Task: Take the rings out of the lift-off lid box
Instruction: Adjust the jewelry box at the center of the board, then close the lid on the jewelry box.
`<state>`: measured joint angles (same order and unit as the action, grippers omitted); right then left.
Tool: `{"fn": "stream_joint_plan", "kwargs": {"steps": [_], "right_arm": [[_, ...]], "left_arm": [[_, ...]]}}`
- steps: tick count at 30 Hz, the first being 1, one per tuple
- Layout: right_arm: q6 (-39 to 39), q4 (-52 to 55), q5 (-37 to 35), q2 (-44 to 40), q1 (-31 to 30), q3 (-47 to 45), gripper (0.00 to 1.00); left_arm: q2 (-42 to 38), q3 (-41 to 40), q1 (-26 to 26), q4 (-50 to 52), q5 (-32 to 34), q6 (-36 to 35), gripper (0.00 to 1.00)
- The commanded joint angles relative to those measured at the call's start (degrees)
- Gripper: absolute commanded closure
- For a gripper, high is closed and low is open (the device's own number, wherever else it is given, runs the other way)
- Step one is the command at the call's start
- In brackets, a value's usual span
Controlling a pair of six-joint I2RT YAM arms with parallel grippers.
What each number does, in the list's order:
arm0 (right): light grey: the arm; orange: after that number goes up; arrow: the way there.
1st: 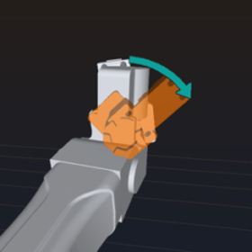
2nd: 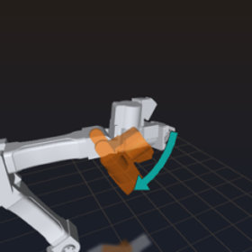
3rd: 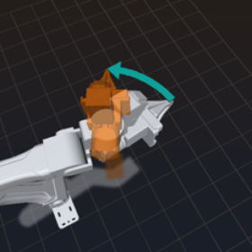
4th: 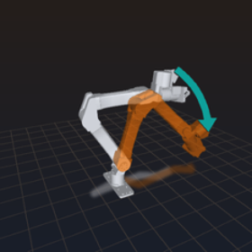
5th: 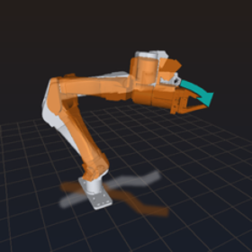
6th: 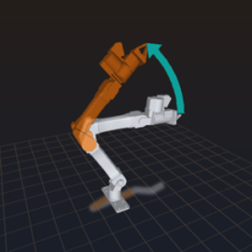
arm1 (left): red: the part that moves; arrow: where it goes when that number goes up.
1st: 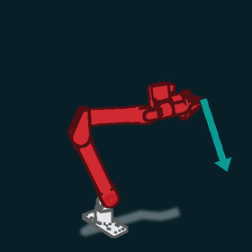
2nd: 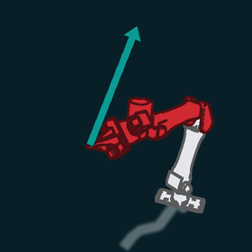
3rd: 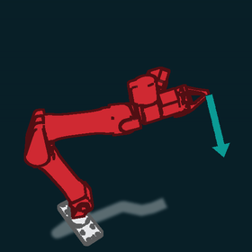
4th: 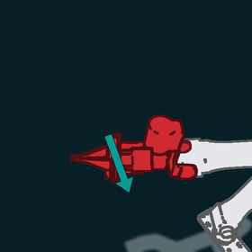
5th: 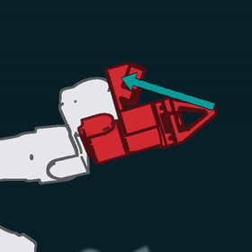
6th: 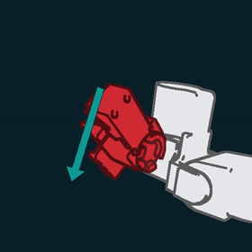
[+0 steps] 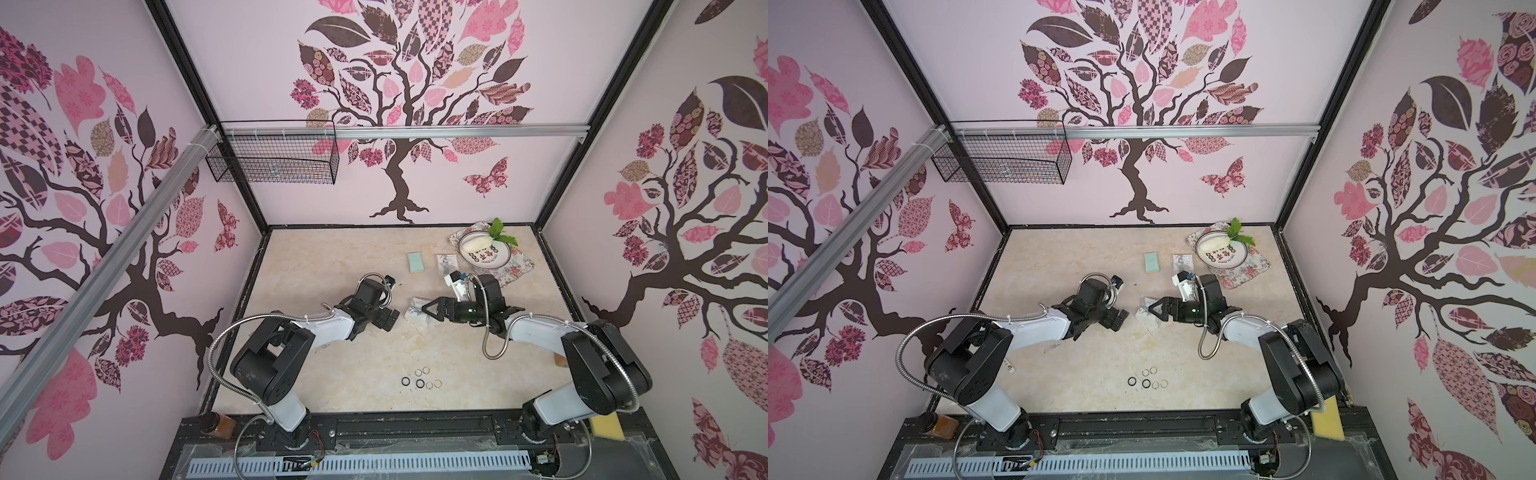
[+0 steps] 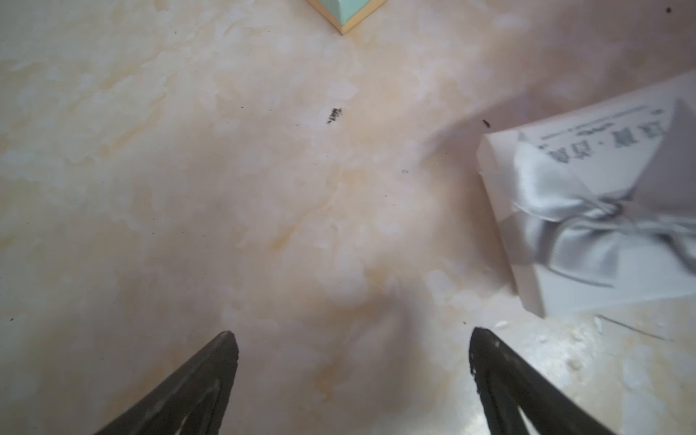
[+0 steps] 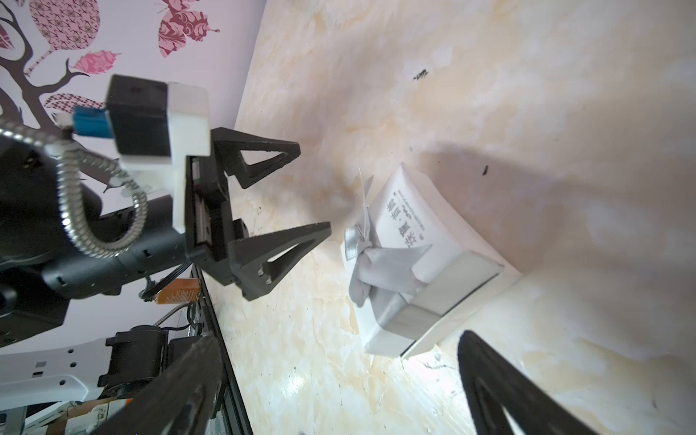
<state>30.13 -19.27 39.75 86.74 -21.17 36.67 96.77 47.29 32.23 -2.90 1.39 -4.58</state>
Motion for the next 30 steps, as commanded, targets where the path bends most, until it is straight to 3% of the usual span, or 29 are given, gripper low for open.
{"fn": "stream_joint_plan", "kwargs": {"steps": [1,12,30], "right_arm": [[4.8,-5.3,1.1,1.4,0.3,-1.1,0.00],[6.7,-6.9,0.5,3.4,0.3,-1.6,0.00],[9.5,-11.1,1.8,6.6,0.3,-2.6,0.00]], "left_arm": [[1.7,3.9,-1.6,-2.1,-1.9,-1.9,0.02],[5.9,9.2,-1.0,-3.8,-11.1,-1.5,0.02],[7.3,9.3,0.2,-3.5,-11.1,-1.6,0.02]]}}
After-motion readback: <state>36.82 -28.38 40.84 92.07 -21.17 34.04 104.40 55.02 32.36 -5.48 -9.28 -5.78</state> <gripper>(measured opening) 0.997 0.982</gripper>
